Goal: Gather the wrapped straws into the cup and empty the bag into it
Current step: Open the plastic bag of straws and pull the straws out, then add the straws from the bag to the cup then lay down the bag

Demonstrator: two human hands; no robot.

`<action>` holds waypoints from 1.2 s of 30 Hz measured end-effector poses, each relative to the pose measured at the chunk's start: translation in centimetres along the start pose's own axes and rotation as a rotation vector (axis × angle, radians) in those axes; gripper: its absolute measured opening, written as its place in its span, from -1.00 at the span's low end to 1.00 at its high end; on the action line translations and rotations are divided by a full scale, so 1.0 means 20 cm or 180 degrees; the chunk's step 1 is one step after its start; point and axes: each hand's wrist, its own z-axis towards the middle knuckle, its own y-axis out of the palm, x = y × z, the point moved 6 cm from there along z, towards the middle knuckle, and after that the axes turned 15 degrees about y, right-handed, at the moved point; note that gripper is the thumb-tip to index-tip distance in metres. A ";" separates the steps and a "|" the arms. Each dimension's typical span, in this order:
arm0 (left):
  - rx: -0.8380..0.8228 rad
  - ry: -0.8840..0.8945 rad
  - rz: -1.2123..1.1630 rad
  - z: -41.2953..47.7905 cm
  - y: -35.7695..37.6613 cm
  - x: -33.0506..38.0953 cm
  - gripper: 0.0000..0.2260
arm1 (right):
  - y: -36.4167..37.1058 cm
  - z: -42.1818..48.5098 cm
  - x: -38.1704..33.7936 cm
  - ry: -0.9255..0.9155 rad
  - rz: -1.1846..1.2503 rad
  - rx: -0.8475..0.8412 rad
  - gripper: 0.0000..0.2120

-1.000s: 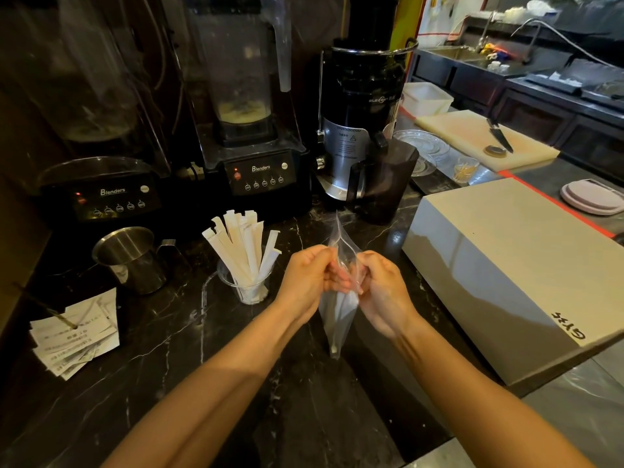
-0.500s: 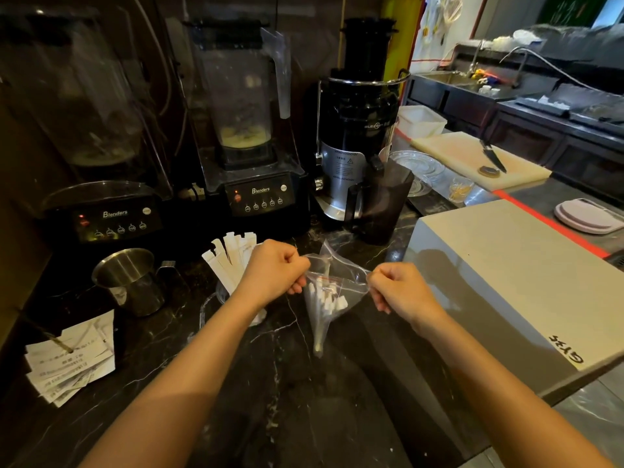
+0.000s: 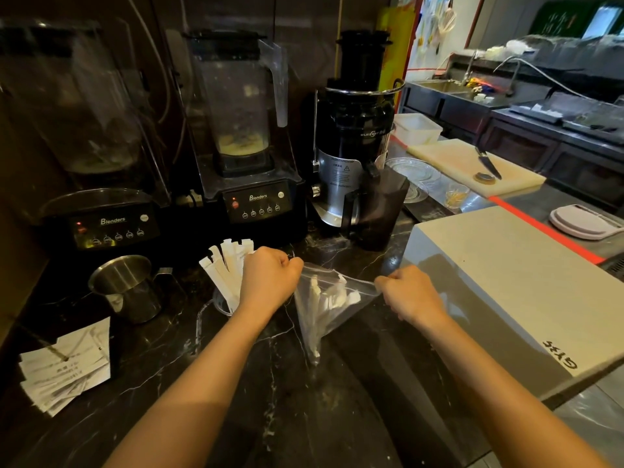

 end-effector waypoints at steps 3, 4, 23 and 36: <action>-0.0065 -0.0058 -0.0137 0.01 0.00 0.01 -0.60 | 0.01 0.00 0.01 0.0113 0.0007 -0.0209 -0.73; -0.0135 -0.0063 -0.0177 0.02 0.01 0.02 -0.59 | 0.02 -0.01 0.02 0.0154 -0.0002 -0.0301 -0.71; -0.1769 0.1592 0.0054 0.06 0.10 0.31 -0.79 | 0.44 -0.11 0.16 0.1541 0.3184 -0.3733 -0.34; -0.1666 0.1231 -0.0900 -0.10 -0.08 0.22 -0.83 | 0.45 -0.03 -0.05 0.0382 0.3198 -0.4042 -0.06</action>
